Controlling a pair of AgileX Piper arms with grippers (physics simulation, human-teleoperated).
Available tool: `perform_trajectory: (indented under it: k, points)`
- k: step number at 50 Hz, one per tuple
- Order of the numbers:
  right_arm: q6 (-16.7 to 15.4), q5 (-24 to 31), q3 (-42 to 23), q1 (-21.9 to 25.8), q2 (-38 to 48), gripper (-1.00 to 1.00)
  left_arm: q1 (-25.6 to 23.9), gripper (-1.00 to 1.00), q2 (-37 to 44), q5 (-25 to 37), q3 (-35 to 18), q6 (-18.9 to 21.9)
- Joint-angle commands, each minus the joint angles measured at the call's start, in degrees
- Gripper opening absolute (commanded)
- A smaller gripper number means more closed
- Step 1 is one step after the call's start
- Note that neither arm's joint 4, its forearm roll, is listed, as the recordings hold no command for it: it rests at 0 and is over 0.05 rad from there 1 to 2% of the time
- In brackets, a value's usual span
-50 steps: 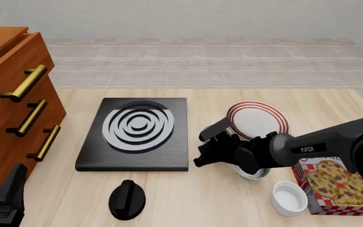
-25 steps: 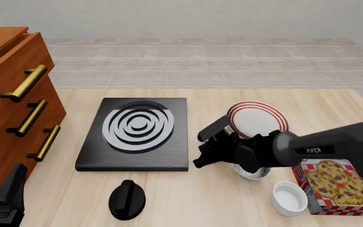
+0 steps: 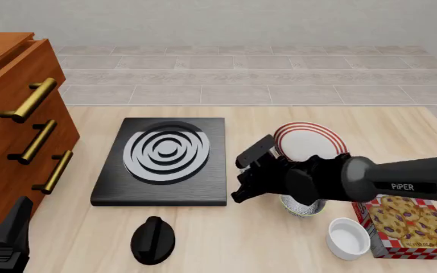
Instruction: Pick the akita bowl from table center and place it on the plate.
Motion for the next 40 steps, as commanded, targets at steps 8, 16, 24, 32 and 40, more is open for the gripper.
perform_trajectory:
  k: [8,16,24,32,40]
  points:
    - [-8.8,7.1,-2.1,-2.1,-4.8,-1.0,0.0,1.0,0.0,0.0,0.0,0.0]
    - [-10.6,9.4,-2.7,-2.8,-6.4,-1.0,0.0,1.0,0.0,0.0,0.0,0.0]
    - [-12.7,11.0,-3.0,-4.2,-7.2,-1.0,0.0,1.0,0.0,0.0,0.0,0.0]
    - [-15.1,12.5,-3.1,-5.5,-8.3,-1.0,0.0,1.0,0.0,0.0,0.0,0.0]
    - [-16.1,13.4,-2.7,-5.8,-9.1,-1.0,0.0,1.0,0.0,0.0,0.0,0.0]
